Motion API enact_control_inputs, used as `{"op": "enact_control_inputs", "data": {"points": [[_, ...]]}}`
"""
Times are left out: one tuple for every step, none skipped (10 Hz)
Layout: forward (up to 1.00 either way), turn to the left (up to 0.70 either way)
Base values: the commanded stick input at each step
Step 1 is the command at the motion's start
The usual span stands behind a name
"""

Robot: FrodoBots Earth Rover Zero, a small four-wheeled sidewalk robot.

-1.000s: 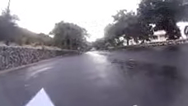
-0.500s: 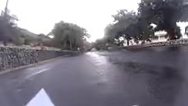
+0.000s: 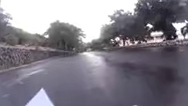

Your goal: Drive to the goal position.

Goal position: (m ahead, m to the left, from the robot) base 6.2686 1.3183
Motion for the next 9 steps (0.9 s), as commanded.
{"op": "enact_control_inputs", "data": {"points": [[0.50,-0.49],[0.50,-0.22],[0.50,0.00],[0.50,0.00],[0.50,0.00],[0.50,0.00],[0.50,0.00],[0.50,0.00],[0.50,-0.50]]}}
